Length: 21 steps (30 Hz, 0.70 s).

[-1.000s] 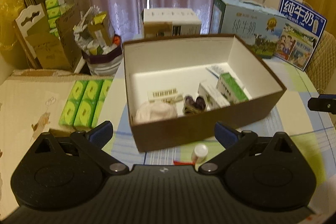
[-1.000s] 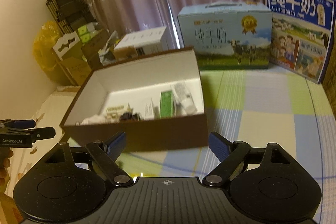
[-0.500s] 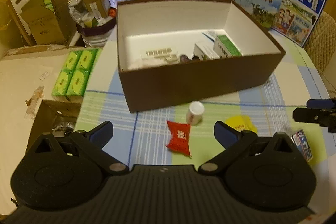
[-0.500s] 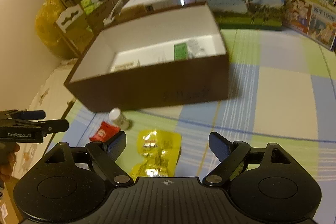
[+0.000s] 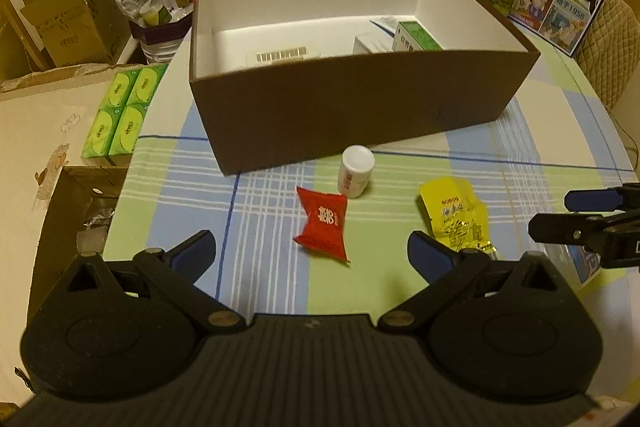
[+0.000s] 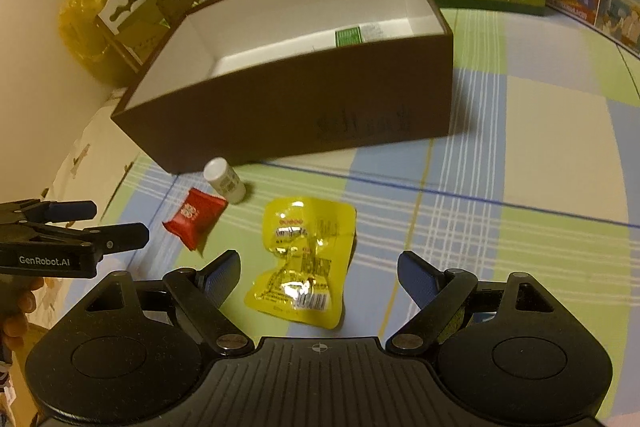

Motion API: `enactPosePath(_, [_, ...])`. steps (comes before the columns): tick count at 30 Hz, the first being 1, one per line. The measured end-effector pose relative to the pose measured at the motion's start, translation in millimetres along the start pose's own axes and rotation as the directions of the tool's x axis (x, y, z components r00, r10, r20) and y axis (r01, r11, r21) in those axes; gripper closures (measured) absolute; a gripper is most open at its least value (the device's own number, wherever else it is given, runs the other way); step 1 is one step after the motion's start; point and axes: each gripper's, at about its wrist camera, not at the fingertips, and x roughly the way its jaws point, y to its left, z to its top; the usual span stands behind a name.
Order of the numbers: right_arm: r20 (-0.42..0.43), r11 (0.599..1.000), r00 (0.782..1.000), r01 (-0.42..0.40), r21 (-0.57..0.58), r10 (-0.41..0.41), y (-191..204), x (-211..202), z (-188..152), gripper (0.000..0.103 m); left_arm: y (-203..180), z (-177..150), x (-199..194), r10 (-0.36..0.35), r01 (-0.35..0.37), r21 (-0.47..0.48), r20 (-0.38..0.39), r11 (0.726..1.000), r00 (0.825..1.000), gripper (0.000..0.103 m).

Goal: Organize objects
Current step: 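Grasp the red candy packet with the left gripper while the right grasps the yellow snack packet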

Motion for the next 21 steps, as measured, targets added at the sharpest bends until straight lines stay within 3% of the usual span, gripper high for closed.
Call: enactPosePath(21, [-0.061, 0.998, 0.997, 0.05, -0.037, -0.052, 13.1, 48.1, -10.4, 0.02, -5.8, -2.5, 32.3, 0.018, -0.016, 0.045, -0.048, 0.999, 0.999, 0.002])
